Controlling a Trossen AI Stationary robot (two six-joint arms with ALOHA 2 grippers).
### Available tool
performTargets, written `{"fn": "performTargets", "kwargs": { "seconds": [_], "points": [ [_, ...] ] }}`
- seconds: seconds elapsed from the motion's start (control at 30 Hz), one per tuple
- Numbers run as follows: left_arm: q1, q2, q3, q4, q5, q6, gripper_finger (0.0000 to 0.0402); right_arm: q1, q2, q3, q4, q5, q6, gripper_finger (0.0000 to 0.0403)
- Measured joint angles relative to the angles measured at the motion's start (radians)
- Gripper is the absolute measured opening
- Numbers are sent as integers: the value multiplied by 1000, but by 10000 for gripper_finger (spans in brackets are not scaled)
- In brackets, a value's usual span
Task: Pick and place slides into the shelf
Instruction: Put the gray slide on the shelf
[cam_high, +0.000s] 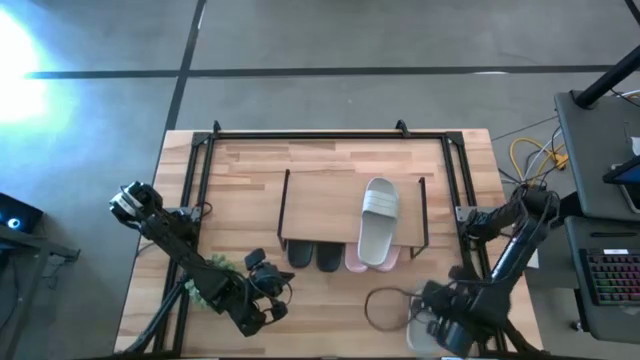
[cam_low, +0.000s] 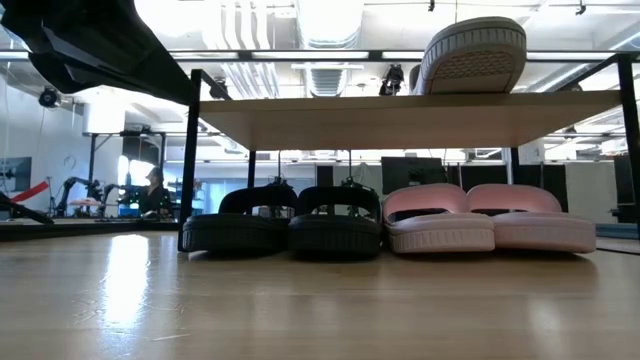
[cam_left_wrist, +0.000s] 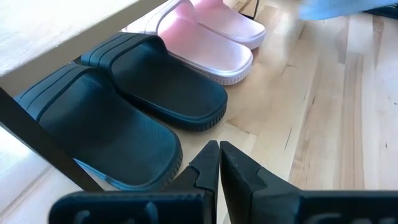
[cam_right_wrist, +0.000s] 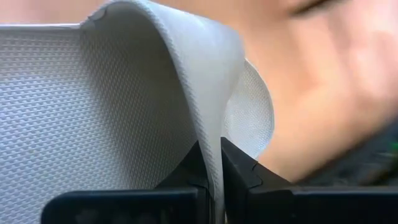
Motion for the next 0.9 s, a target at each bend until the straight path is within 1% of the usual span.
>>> {"fn": "performTargets", "kwargs": {
  "seconds": [0.1, 0.17, 0.27, 0.37, 0.4, 0.47, 0.57, 0.77, 0.9],
  "points": [
    [0, 0, 0, 0, -2, 0, 0, 0, -29, 124, 58, 23, -26, 10],
    [1, 0, 0, 0, -2, 0, 0, 0, -50, 202, 71, 92, -28, 10],
    [2, 0, 0, 0, -3, 1, 0, -1, -78, 312, 77, 278, -39, 11],
    [2, 0, 0, 0, -2, 1, 0, -9, -94, 409, 75, 496, -108, 11],
    [2, 0, 0, 0, -2, 1, 0, -17, -96, 439, 76, 555, -147, 11],
    [2, 0, 0, 0, -2, 1, 0, -43, -96, 489, 76, 629, -237, 12],
    [2, 0, 0, 0, -2, 1, 0, -114, -80, 543, 75, 677, -393, 12],
    [2, 0, 0, 0, -2, 1, 0, -298, -7, 581, 59, 758, -703, 12],
    [2, 0, 0, 0, -2, 1, 0, -435, 51, 603, 59, 778, -826, 12]
  ]
}}
